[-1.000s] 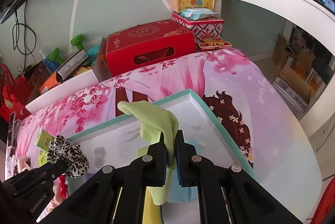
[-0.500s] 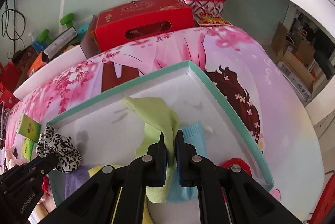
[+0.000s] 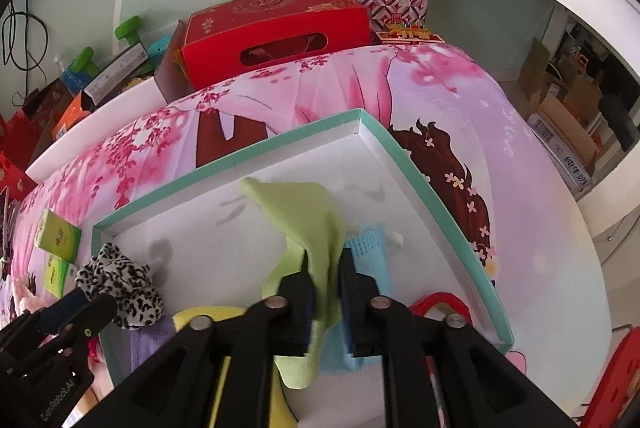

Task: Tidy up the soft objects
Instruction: 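Carry the scrunchie with the left tool while the right tool carries the green cloth into the tray, releasing both, then withdraw both open tools from the tray toward the remaining bed items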

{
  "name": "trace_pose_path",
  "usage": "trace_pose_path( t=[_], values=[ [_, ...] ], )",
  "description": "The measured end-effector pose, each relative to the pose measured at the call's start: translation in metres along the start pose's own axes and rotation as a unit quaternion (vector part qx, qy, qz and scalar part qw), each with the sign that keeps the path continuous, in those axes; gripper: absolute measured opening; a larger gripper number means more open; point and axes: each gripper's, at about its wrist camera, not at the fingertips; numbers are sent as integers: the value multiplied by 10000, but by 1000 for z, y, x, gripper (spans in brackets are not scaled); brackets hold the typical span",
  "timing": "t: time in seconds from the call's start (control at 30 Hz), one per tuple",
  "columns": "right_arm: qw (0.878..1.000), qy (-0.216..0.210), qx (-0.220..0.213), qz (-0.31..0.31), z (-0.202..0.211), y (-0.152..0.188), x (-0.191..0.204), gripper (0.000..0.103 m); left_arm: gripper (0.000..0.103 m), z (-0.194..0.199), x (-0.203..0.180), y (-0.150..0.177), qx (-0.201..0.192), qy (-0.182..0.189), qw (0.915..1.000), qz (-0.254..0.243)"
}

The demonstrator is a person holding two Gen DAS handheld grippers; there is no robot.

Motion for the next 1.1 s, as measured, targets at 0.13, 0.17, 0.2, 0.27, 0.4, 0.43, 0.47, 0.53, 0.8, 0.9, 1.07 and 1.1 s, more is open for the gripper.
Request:
trace_pose_path(
  t=[0.13,0.17,0.2,0.27,0.4,0.43,0.47,0.53,0.8,0.9,1.07,1.1],
  values=[
    [9998,144,17,100,7,1,2,33,49,14,-2,-1,-46,-61,10000,-27],
    [9998,149,21,96,9,1,1,33,49,18,-3,-2,-79,-70,9999,-41],
    [9999,142,29,91,11,0,1,33,49,22,-3,-2,-110,-88,9999,-58],
    [9999,76,37,78,17,0,-1,33,49,28,-3,-3,-170,-131,9997,-71],
    [9999,-9,28,128,29,-1,1,58,53,39,-2,-4,-259,-226,9994,-88],
    [9999,0,38,151,31,0,2,61,60,39,-1,-4,-261,-235,9993,-85],
    [9998,3,65,162,32,0,2,63,63,39,0,-4,-255,-244,9993,-78],
    [9998,-6,101,184,32,0,2,66,64,39,2,-4,-251,-298,9992,-45],
    [9996,57,172,219,27,1,-1,101,87,30,15,0,-163,-599,9980,145],
    [9997,18,148,208,28,1,-1,103,96,28,21,2,-161,-671,9973,237],
    [9996,7,165,230,27,1,0,103,98,25,29,4,-124,-781,9963,351],
    [9996,-2,158,216,27,1,0,103,98,25,30,4,-126,-785,9961,375]
  ],
)
Point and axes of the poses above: each gripper's, at about its wrist camera, not at the fingertips, and z roughly against the way its jaws point, x to its left, y to its underside, and after that the axes turned 11 degrees about -z, right-handed
